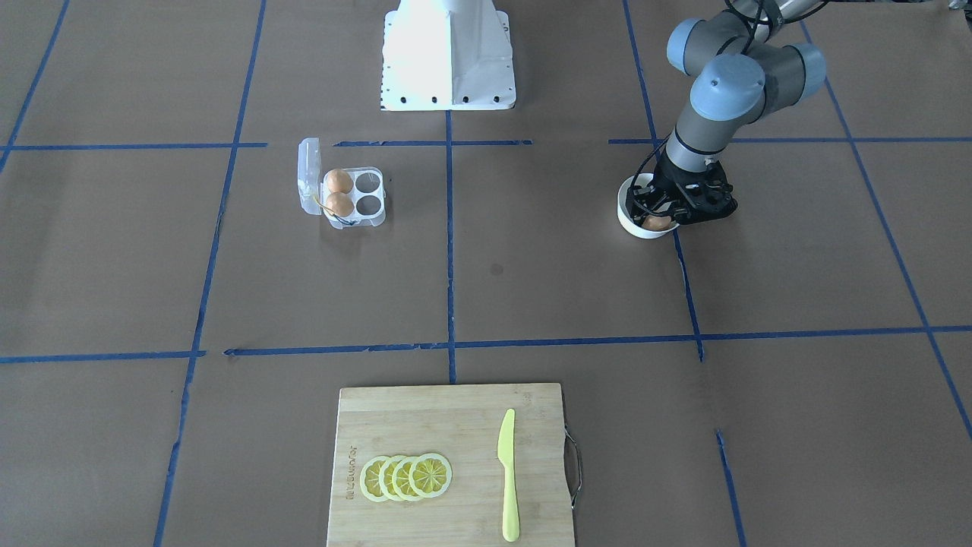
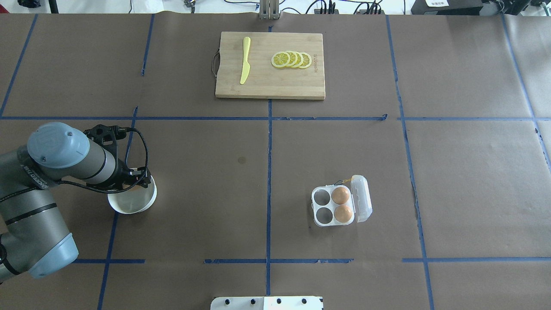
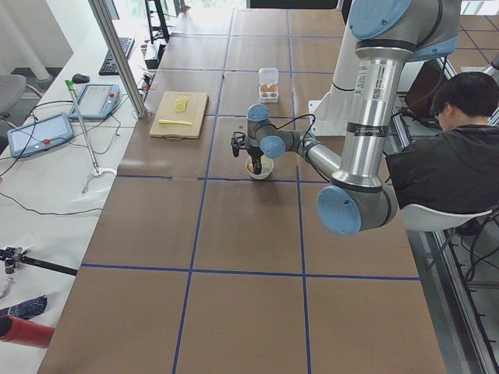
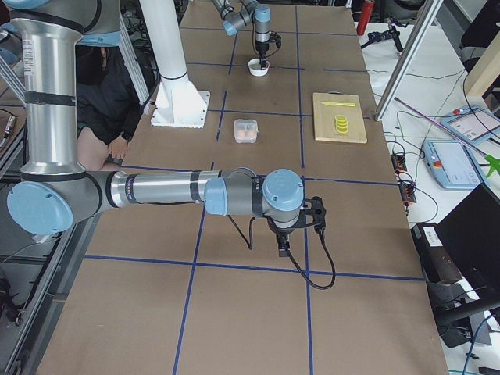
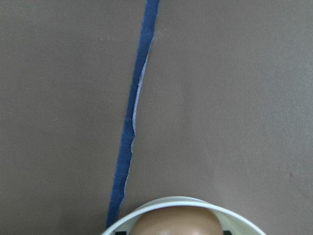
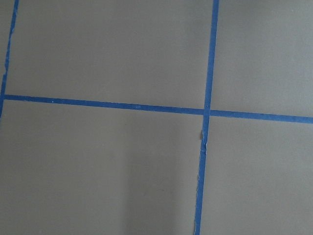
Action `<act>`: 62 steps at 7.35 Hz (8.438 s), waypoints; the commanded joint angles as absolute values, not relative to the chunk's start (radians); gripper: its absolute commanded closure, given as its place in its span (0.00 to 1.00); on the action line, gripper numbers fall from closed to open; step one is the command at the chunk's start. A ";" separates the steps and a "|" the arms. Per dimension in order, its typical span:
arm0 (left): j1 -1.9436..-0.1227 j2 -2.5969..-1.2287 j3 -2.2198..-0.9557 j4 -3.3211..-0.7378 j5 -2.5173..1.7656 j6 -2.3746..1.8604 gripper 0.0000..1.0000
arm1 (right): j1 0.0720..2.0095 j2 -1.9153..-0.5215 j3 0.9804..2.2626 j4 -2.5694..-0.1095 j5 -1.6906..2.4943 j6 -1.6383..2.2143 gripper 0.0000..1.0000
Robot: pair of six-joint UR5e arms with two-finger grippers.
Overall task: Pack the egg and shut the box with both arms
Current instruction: 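Lower the left gripper into the bowl around the brown egg, then close the left gripper on the egg and lift it from the bowl, then carry the egg with the left gripper over the clear egg carton, then lower the egg into an empty carton cup and open the left gripper, then withdraw the left arm away while the right arm reaches toward the carton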
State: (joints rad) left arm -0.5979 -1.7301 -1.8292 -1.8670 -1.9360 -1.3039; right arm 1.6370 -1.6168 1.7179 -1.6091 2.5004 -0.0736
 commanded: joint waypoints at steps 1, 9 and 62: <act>-0.598 -1.730 -1.827 -1.867 -1.936 -1.304 0.58 | 1.638 -1.617 1.718 -1.609 2.500 -0.074 0.00; -0.604 -1.730 -1.864 -1.867 -1.936 -1.312 0.46 | 1.638 -1.621 1.717 -1.609 2.500 -0.074 0.00; -0.527 -2.222 -1.663 -2.252 -1.968 -1.611 0.00 | 1.438 -1.624 1.919 -1.532 2.536 0.384 0.00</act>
